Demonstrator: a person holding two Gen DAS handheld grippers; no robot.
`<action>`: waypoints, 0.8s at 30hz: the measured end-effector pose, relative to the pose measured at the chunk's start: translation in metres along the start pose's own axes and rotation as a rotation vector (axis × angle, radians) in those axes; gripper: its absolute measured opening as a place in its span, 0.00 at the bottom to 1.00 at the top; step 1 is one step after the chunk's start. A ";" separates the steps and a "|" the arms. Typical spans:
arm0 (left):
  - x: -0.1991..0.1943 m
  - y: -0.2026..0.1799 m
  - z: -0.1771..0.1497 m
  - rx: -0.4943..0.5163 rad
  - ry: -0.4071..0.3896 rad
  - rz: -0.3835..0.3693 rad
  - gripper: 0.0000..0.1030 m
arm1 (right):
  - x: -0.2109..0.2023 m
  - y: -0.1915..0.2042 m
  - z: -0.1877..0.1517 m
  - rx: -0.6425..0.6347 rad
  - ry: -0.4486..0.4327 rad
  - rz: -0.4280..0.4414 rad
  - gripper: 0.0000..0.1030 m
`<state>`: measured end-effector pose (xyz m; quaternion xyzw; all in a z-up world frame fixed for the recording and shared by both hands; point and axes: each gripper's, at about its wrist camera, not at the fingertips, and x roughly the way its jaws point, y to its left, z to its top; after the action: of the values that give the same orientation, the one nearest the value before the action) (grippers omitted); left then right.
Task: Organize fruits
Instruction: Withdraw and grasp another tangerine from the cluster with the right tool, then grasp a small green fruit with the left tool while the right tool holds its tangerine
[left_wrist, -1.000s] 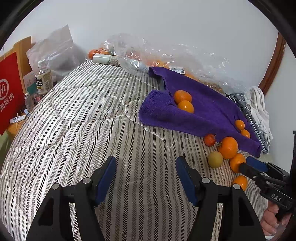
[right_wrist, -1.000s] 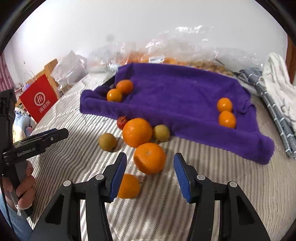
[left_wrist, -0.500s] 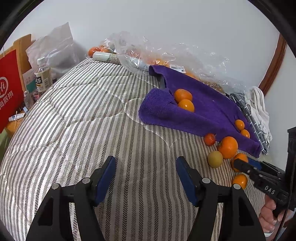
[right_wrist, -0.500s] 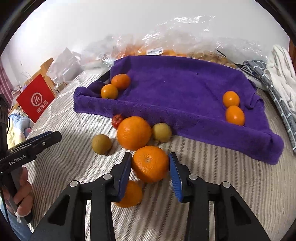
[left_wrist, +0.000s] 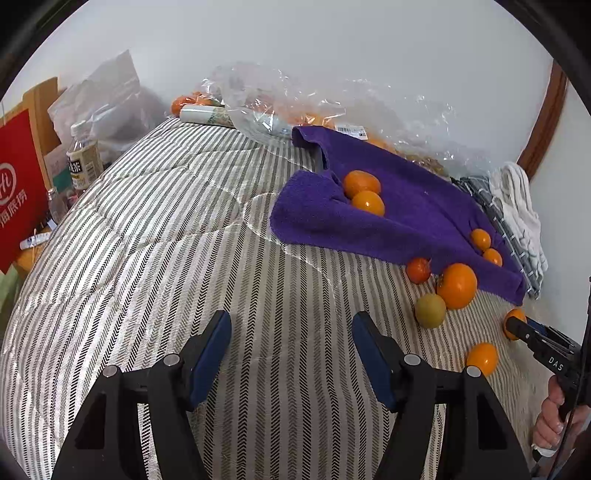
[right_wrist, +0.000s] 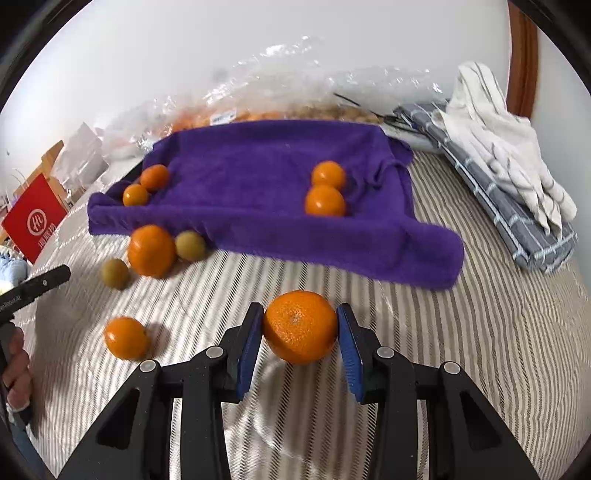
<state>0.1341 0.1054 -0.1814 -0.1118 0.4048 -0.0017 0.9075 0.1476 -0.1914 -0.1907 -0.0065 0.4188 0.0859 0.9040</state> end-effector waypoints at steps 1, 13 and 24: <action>0.000 -0.002 0.000 0.010 0.003 0.009 0.64 | -0.001 -0.002 -0.003 0.004 -0.007 0.005 0.39; 0.004 -0.022 -0.005 0.120 0.035 0.056 0.71 | 0.005 -0.004 -0.007 0.009 -0.002 0.021 0.39; 0.006 -0.031 -0.009 0.161 0.047 0.106 0.71 | 0.006 0.001 -0.007 -0.017 0.006 -0.019 0.40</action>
<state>0.1336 0.0732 -0.1854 -0.0169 0.4298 0.0113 0.9027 0.1460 -0.1905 -0.2000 -0.0185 0.4208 0.0807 0.9034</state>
